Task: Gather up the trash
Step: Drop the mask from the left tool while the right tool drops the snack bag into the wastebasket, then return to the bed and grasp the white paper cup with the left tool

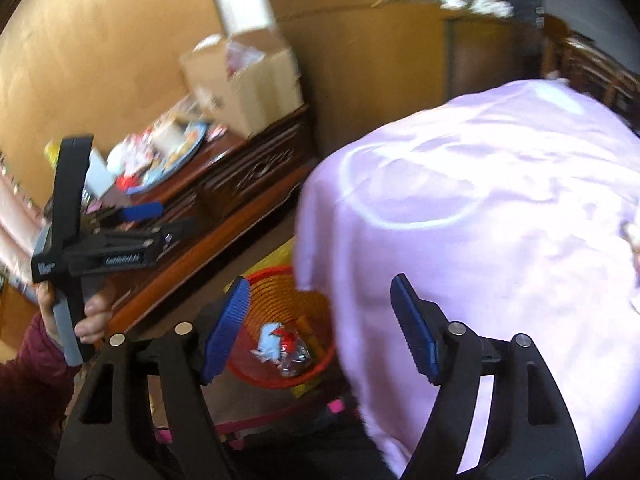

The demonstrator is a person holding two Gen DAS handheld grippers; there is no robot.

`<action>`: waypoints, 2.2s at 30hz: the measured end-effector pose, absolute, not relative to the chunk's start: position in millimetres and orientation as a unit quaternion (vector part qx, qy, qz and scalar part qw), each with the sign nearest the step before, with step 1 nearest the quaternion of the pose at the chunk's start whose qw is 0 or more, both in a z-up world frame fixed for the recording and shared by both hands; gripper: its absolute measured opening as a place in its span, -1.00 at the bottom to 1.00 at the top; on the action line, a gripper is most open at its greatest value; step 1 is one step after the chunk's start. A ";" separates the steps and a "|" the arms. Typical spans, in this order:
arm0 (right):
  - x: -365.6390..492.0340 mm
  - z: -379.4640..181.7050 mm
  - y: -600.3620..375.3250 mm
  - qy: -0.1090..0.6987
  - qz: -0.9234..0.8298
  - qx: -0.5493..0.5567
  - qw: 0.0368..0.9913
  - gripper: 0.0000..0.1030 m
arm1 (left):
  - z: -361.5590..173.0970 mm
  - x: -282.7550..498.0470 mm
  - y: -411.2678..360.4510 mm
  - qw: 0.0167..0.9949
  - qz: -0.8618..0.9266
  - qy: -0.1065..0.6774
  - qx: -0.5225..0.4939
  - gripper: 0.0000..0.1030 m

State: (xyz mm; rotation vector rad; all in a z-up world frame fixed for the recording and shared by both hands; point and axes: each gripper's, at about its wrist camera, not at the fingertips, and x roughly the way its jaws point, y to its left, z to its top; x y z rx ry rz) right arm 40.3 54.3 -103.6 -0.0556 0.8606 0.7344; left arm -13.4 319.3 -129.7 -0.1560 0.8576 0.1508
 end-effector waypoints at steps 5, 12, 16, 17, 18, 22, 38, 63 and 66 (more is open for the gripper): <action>39.7 -87.1 -20.9 0.376 0.288 0.018 0.881 0.50 | -110.1 -4.2 265.4 0.911 0.033 0.409 -0.040 0.81; 49.9 -93.1 -124.0 0.348 0.177 0.060 0.919 0.57 | -98.0 26.3 185.3 0.912 -0.019 0.411 0.007 0.87; 62.0 -106.9 -181.1 0.345 0.103 0.068 0.931 0.57 | -97.6 61.8 131.6 0.908 -0.061 0.414 0.014 0.87; 65.9 -111.5 -197.7 0.346 0.082 0.070 0.932 0.57 | -98.3 70.5 118.8 0.907 -0.071 0.416 0.016 0.87; 67.8 -115.0 -206.8 0.348 0.070 0.072 0.932 0.57 | -98.7 81.7 102.1 0.904 -0.084 0.418 0.020 0.87; 82.6 -131.4 -249.0 0.357 0.017 0.088 0.930 0.57 | -99.9 122.0 38.7 0.898 -0.126 0.419 0.048 0.87; 101.1 -182.1 -332.5 0.360 -0.046 0.191 0.912 0.66 | -108.0 237.7 -166.2 0.880 -0.202 0.416 0.111 0.87; 95.4 -178.8 -324.4 0.354 -0.031 0.179 0.918 0.66 | -112.6 222.1 -49.2 0.897 -0.134 0.415 0.079 0.88; 95.7 -180.2 -325.7 0.356 -0.027 0.184 0.916 0.66 | -120.4 233.3 -71.2 0.892 -0.149 0.415 0.095 0.88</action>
